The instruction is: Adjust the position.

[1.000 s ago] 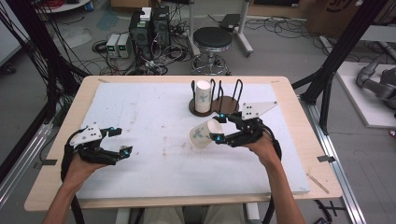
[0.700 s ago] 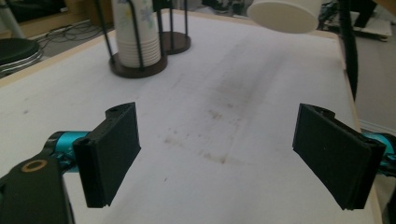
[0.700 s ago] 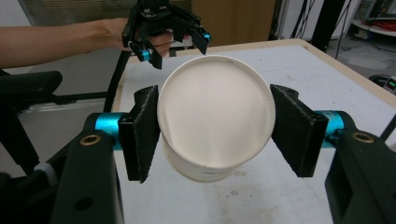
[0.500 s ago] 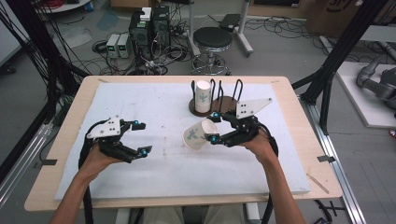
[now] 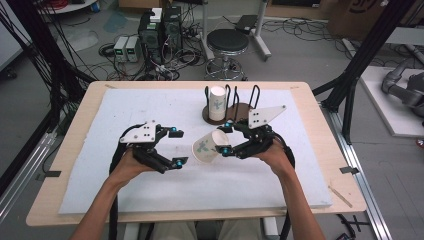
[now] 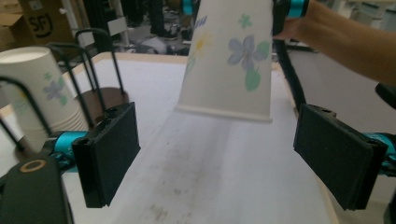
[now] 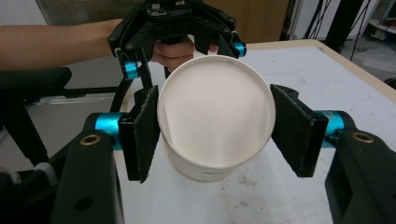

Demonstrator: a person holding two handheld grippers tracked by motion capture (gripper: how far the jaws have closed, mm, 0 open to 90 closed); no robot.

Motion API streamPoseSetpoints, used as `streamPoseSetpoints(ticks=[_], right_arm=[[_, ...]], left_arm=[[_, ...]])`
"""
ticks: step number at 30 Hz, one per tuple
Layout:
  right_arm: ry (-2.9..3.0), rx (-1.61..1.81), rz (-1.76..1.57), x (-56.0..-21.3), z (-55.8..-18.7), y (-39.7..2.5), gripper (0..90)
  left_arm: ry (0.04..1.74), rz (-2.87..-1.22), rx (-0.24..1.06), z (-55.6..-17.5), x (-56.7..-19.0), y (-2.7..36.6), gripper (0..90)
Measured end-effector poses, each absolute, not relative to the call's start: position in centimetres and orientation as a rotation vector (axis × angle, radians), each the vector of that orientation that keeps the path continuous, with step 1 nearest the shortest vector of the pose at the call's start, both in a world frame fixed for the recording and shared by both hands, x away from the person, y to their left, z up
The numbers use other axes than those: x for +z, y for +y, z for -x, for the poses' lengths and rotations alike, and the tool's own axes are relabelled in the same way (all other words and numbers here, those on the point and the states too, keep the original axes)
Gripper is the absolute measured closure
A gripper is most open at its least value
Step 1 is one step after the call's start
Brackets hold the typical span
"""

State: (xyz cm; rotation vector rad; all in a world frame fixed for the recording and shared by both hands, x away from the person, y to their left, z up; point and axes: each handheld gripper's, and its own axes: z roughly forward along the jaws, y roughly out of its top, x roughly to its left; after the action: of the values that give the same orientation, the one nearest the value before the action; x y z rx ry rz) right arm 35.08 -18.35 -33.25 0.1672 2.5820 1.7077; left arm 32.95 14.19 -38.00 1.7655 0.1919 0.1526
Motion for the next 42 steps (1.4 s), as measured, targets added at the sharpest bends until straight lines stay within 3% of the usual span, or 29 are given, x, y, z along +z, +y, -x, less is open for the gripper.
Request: streamPoseSetpoints(ticks=[13,32,42], right_arm=[[2.59,1.717,-0.147,-33.4,-35.0,-17.8,37.6],[2.595,1.724,-0.13,-33.5,-34.9,-17.7,37.6],[2.596,1.735,-0.129,-33.7,-34.9,-17.9,37.7]], left_arm=[[0.132,-1.762,0.098,-33.6,-37.9,10.2,14.1],[0.149,-1.796,0.082,-34.0,-39.2,9.0,14.8],[0.108,-1.804,0.1,-34.0,-39.1,9.2,28.6]])
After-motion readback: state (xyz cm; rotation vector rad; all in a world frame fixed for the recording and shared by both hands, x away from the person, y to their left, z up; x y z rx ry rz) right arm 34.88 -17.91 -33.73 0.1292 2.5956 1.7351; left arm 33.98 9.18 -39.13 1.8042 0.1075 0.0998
